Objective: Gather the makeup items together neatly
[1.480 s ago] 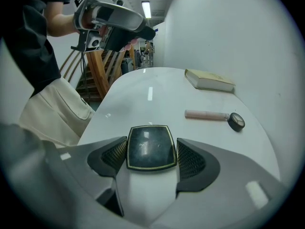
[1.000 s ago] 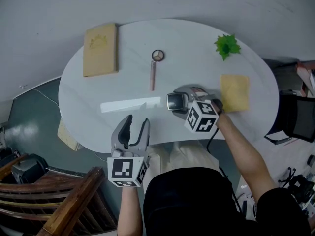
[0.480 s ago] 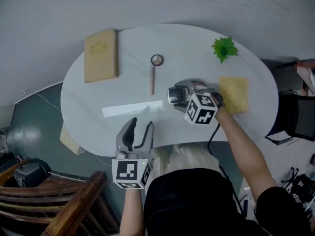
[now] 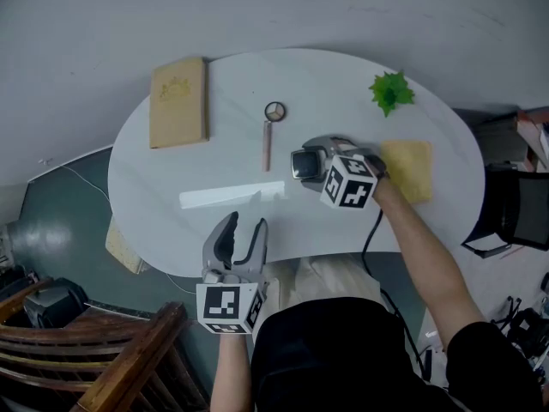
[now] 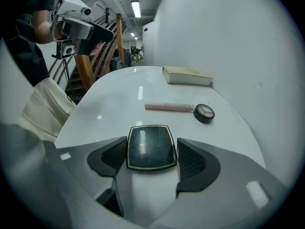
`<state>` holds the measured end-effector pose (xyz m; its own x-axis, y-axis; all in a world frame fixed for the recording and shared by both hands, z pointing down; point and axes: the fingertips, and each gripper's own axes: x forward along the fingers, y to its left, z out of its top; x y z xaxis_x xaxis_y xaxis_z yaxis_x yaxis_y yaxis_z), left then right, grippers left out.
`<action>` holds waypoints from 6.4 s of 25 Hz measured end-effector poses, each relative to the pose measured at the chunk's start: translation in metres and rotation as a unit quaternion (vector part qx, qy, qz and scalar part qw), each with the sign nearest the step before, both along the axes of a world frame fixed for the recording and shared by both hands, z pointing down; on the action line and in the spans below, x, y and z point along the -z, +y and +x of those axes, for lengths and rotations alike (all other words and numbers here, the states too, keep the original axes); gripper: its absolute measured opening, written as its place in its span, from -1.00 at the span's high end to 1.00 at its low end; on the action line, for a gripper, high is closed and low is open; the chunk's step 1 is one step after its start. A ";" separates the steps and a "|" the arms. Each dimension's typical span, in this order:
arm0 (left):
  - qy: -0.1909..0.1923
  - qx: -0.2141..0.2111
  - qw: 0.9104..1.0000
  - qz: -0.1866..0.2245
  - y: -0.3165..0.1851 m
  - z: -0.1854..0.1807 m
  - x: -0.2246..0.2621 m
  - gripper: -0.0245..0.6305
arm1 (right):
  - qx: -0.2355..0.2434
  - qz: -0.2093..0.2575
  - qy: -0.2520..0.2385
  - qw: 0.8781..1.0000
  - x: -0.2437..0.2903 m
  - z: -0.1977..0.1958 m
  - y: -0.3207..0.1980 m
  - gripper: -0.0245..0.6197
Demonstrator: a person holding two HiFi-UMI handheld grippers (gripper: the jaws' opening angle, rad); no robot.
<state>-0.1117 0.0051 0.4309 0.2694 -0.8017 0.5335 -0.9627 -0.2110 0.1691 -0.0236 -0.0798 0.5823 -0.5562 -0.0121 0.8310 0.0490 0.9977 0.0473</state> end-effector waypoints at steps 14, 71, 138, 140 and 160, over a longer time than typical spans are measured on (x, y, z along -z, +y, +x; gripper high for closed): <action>-0.005 -0.008 1.000 -0.006 -0.003 0.001 -0.006 0.32 | -0.012 -0.005 -0.014 1.000 0.011 0.002 -0.001 -0.11; -0.070 -0.004 0.994 -0.081 -0.090 0.008 -0.147 0.72 | -0.278 -0.012 -0.158 0.947 0.103 0.063 0.031 -0.10; 0.006 0.077 0.990 -0.116 -0.033 0.043 -0.152 0.67 | -0.274 -0.016 -0.161 0.948 0.099 0.061 0.047 -0.10; 0.005 0.076 0.990 -0.116 -0.033 0.043 -0.152 0.67 | -0.274 -0.017 -0.161 0.948 0.100 0.061 0.047 -0.10; -0.012 0.059 0.994 -0.086 -0.030 0.027 -0.112 0.58 | -0.255 -0.011 -0.181 0.950 0.113 0.044 0.033 -0.10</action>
